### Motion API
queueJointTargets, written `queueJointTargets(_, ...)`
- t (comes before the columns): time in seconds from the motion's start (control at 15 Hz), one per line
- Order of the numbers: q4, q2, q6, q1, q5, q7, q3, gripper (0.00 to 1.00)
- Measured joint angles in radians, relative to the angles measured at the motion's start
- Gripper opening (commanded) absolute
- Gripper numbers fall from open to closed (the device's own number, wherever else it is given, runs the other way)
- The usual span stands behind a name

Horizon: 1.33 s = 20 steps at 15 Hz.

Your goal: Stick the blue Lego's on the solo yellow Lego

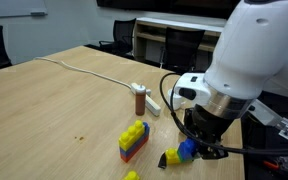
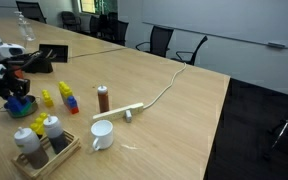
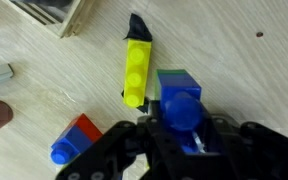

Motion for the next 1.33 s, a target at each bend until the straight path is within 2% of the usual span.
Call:
queueJointTargets(0.73,0.001,0.013,0.033,-0.050,-0.002,0.003,0.011,0.10)
queueJointTargets(1.33,0.020,0.112,0.113,-0.068,-0.013,0.037,-0.003,0.10)
